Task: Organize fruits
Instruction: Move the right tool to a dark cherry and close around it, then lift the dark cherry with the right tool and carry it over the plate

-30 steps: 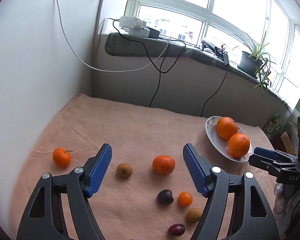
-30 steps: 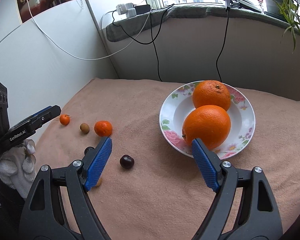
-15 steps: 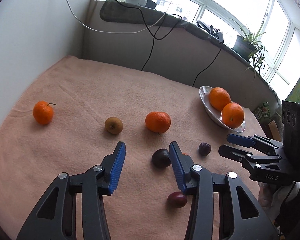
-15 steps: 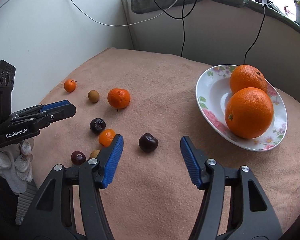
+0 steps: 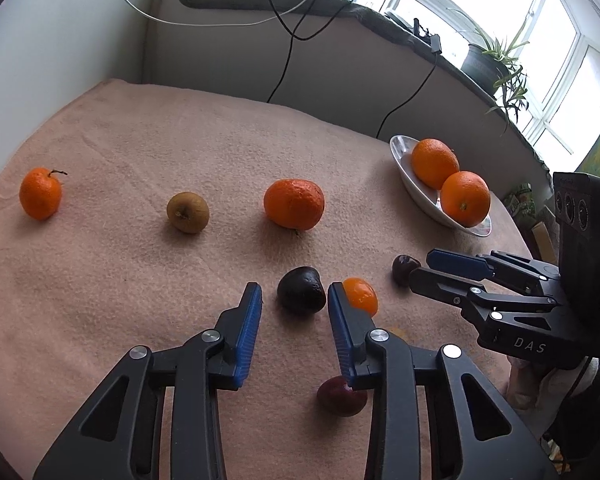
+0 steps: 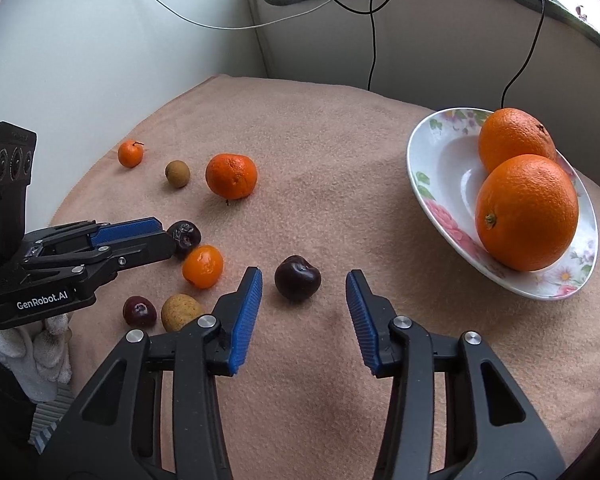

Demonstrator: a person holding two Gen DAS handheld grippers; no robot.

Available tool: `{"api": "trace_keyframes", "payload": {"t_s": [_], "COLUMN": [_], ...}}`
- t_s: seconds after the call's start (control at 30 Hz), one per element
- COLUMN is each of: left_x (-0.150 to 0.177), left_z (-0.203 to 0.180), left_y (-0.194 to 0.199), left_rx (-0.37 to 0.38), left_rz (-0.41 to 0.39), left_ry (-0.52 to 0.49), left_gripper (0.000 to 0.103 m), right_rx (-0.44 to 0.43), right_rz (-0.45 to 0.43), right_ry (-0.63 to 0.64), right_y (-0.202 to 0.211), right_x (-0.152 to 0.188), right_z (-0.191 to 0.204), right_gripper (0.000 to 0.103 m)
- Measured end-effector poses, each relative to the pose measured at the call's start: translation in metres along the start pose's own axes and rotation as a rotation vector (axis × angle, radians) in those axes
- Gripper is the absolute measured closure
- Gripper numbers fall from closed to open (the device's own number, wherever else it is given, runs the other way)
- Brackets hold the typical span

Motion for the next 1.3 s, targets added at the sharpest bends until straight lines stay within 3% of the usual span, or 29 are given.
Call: {"api": "trace_keyframes", "payload": {"t_s": [0.2,0.47,0.53,1.3], "left_x": [-0.002,-0.005,-0.006,-0.015], "left_z": [0.0,-0.004,-0.005,-0.014], "left_y": [-0.004,-0.009,-0.01,0.008], "left_rx": [-0.002,0.01,0.007,0.022], "left_rz": [0.014,0.026,0.025,-0.029], "left_ry": [-0.002,-0.018,-0.021,-0.019], "left_gripper": [0.071,0.078,0.079,0.079], "right_rx": [-0.012,-0.007,-0.005,0.048], "right_rz": [0.013,0.028,0.027,-0.082], "right_ry": [-0.007,0.01,0.007,-0.024], "right_y": [-0.008,-0.015,-0.015,0.027], "right_x": [-0.004,-0.008,-0.008,-0.003], "right_z": [0.0,0.005,0.005,-0.002], "right_gripper": [0.058,0.068,0.075,0.077]}}
Point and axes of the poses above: each gripper's, at about its wrist camera, not at the fingertips, and y roughly against the way its jaws point, z to its left, x to its underside, the point moved 1 cm from there along -y, roughly the way its jaws point, and after that the axes turned 13 degrees about z, right-handed, at the moved point
